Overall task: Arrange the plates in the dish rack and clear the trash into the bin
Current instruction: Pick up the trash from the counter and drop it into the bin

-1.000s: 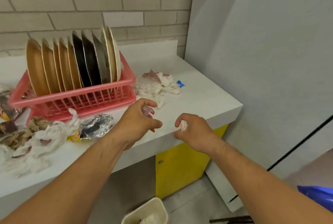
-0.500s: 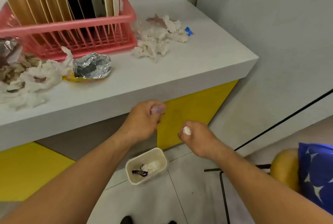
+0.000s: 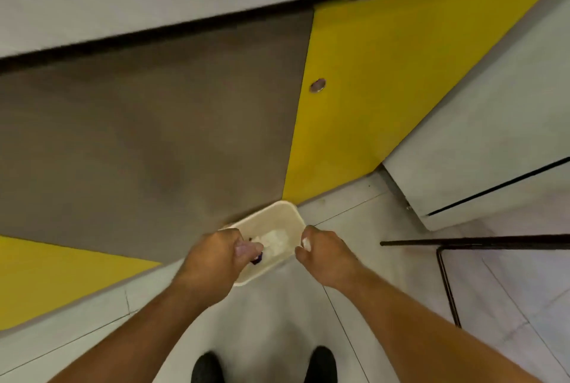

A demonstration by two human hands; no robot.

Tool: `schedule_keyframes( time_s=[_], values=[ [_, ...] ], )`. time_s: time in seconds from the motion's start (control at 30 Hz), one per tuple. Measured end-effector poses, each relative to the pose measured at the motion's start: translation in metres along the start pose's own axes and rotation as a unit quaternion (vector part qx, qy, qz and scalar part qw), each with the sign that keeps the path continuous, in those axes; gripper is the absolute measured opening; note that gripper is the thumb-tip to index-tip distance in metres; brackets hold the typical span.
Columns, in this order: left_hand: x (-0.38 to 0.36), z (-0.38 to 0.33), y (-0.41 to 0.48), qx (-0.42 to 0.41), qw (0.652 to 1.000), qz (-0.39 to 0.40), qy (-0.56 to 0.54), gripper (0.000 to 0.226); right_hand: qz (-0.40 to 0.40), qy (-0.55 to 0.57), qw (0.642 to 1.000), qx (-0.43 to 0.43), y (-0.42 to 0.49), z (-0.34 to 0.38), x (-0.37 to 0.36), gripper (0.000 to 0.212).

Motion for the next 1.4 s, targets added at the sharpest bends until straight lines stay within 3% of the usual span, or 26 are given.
schedule_keyframes(
  time_s=[0.17,0.3,0.4,0.5,0.57,0.67,0.73,0.8,0.93,1.07,1.17,1.4],
  values=[
    [-0.060,0.064,0.044,0.062,0.997,-0.048,0.013,0.055,0.032,-0.078,0.995,0.057,0.103,-0.023,-0.075,0.038],
    [-0.094,0.098,0.078,0.059,0.995,-0.078,0.007,0.058,0.086,-0.107,0.988,0.075,0.151,-0.045,-0.120,0.066],
    [-0.112,0.102,0.102,0.046,0.995,-0.082,0.020,0.054,0.081,-0.101,0.987,0.095,0.153,-0.057,-0.125,0.065],
    [-0.137,0.098,0.137,0.034,0.992,-0.040,0.114,0.045,0.026,-0.074,0.990,0.113,0.141,-0.064,-0.110,0.055],
    [-0.161,0.095,0.163,0.041,0.988,0.037,0.146,0.032,-0.027,-0.063,0.990,0.126,0.132,-0.069,-0.096,0.048],
    [-0.195,0.094,0.188,0.121,0.970,0.180,0.105,0.060,-0.084,-0.045,0.988,0.125,0.119,-0.077,-0.081,0.039],
    [-0.210,0.093,0.197,0.137,0.969,0.200,0.055,0.067,-0.109,-0.031,0.986,0.119,0.110,-0.081,-0.074,0.036],
    [-0.210,0.090,0.198,0.127,0.975,0.177,0.044,0.060,-0.120,-0.018,0.986,0.112,0.102,-0.084,-0.068,0.034],
    [-0.169,0.070,0.173,0.018,0.982,0.095,0.161,0.039,-0.127,0.001,0.987,0.096,0.084,-0.079,-0.050,0.032],
    [-0.102,0.029,0.116,-0.094,0.986,-0.021,0.133,0.032,-0.137,0.023,0.986,0.089,0.053,-0.054,-0.007,0.028],
    [-0.043,-0.020,0.056,-0.196,0.970,-0.065,0.128,0.031,-0.160,0.037,0.981,0.100,0.017,-0.022,0.044,0.024],
    [0.106,-0.157,-0.091,-0.349,0.916,-0.157,0.121,0.036,-0.200,0.075,0.969,0.126,-0.091,0.067,0.196,0.014]
  ],
)
Point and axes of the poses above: each hand's wrist, its own y-axis towards the middle knuckle, its own x-axis out of the back of the hand, z = x × y, the point moved 2 cm from there along y, towards the middle knuckle, and after that the axes turned 13 degrees about x, right-handed, at the moved point
